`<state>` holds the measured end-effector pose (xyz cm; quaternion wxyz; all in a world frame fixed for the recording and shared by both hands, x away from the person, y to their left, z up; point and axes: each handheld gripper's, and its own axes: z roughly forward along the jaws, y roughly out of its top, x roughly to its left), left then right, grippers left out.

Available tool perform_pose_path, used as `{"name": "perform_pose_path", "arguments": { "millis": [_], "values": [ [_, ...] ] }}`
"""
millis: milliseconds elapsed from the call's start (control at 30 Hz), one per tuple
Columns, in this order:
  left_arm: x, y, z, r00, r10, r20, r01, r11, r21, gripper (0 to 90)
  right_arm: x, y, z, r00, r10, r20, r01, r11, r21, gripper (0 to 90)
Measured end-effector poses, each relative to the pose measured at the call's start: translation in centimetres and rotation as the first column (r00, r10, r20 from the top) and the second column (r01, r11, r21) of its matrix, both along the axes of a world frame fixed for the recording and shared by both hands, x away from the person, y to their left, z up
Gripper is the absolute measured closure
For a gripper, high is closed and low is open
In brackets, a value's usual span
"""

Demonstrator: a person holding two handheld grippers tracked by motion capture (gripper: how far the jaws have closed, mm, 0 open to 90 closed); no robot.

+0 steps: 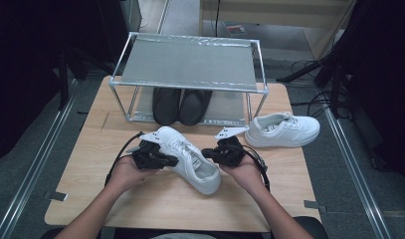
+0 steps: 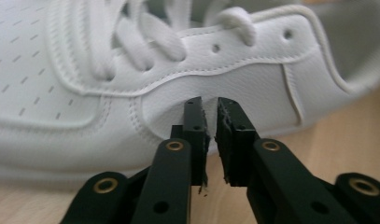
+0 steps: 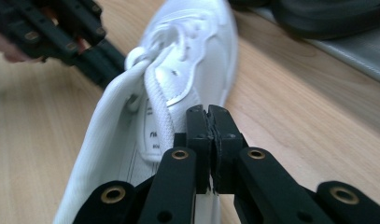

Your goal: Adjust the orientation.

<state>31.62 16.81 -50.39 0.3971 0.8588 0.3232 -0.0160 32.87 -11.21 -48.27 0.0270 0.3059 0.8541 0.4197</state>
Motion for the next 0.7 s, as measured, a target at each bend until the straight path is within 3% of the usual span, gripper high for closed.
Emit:
{"name": "perform_pose_path", "arguments": {
  "millis": [67,167,400,533,700],
  "values": [
    [0.2,0.1,0.0,0.9996,0.020,0.022,-0.020,0.9997,0.013,83.7,-0.3,0.2,0.0,0.9999,0.013,-0.004,-0.013,0.9999,0.003,88.3],
    [0.8,0.4,0.0,0.9998,0.020,0.002,-0.020,0.9998,0.008,89.9,-0.9,0.5,-0.1,0.9996,0.029,-0.005,-0.029,0.9996,0.004,88.2],
    [1.0,0.3,0.0,1.0000,0.008,-0.005,-0.008,0.9999,0.012,90.0,-1.4,0.7,-0.2,0.9999,0.013,0.008,-0.013,0.9999,0.008,89.4],
    [1.2,0.3,0.2,0.9998,0.018,0.013,-0.019,0.9992,0.037,90.0,-1.8,0.9,-0.3,0.9997,0.025,0.004,-0.025,0.9996,0.013,89.3],
    [1.8,0.7,0.1,0.9996,0.023,-0.016,-0.023,0.9995,0.022,90.0,-2.5,1.3,-0.5,0.9989,0.048,0.000,-0.048,0.9987,0.020,88.3]
  ]
}}
